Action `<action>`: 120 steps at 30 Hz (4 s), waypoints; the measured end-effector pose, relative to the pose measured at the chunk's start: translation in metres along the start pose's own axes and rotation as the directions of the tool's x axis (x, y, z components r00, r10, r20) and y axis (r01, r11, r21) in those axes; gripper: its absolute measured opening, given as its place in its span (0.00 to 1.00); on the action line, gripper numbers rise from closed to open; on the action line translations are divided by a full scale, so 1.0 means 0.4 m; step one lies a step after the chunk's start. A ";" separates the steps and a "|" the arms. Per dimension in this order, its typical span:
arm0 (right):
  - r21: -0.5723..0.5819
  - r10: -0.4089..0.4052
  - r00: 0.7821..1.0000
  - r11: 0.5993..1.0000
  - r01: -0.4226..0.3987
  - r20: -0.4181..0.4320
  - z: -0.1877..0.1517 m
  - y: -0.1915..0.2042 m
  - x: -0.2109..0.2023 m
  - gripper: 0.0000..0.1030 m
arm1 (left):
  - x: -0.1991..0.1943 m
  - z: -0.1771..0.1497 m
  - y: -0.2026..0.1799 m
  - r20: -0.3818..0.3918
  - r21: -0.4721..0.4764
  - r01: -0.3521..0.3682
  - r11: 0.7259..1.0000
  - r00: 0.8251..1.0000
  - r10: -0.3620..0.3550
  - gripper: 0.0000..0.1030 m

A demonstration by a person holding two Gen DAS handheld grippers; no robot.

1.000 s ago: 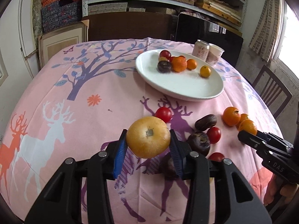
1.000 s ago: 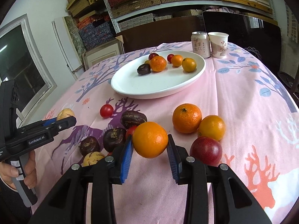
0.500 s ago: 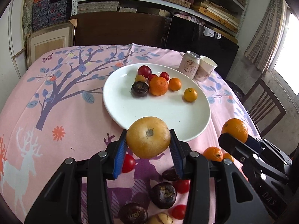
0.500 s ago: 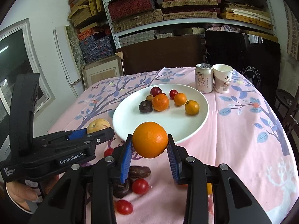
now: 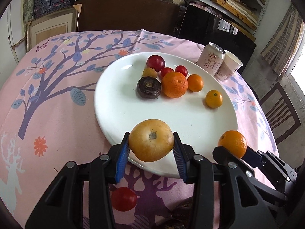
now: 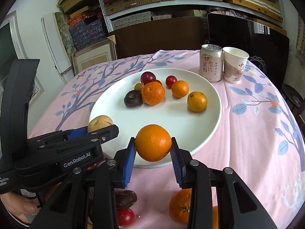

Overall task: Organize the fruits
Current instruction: 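Lower the orange and yellow pear onto the plate and open both tools, then move both open tools back over the fruit cluster, then grasp a red plum with the right tool while the left tool grasps a dark purple fruit, then lower the plum and purple fruit onto the plate and open both tools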

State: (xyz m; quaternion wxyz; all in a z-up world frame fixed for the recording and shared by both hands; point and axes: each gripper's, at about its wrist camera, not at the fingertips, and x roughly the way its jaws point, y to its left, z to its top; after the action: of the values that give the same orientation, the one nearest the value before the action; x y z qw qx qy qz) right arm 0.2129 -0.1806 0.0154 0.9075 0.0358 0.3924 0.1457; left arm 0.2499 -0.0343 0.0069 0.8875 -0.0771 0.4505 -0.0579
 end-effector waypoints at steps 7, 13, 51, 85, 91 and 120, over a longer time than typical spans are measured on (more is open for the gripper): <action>0.061 -0.006 1.000 0.998 0.006 0.003 -0.005 -0.035 -0.011 0.47 | -0.055 0.003 0.015 0.067 -0.034 -0.003 0.999 0.998 0.005 0.88; 0.041 -0.001 1.000 0.999 -0.001 0.029 -0.035 -0.042 -0.077 0.52 | -0.128 -0.023 0.026 0.097 -0.008 0.019 1.000 0.995 -0.018 0.88; 0.083 -0.061 0.997 0.994 0.065 -0.054 -0.264 -0.144 -0.142 0.39 | -0.257 -0.315 0.129 0.030 0.112 -0.051 0.992 0.998 0.048 0.93; 0.066 0.067 0.997 0.996 -0.064 -0.031 -0.297 -0.105 -0.202 0.39 | -0.196 -0.320 0.050 -0.035 0.283 0.020 0.959 0.999 -0.011 0.39; 0.014 0.081 0.996 0.997 -0.082 0.037 -0.244 -0.067 -0.261 0.39 | -0.284 -0.245 0.029 0.075 0.255 0.035 0.966 0.996 -0.056 0.39; -0.115 -0.101 0.995 0.988 0.103 0.026 -0.010 0.013 -0.025 0.39 | 0.011 0.010 -0.004 0.030 0.082 -0.062 0.995 0.998 0.060 0.39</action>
State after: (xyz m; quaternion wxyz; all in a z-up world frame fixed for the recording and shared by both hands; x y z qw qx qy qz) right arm 0.2022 -0.1788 0.0208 0.9181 -0.0359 0.3754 0.1215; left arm 0.2555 -0.0362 0.0061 0.8974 -0.0269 0.4376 -0.0484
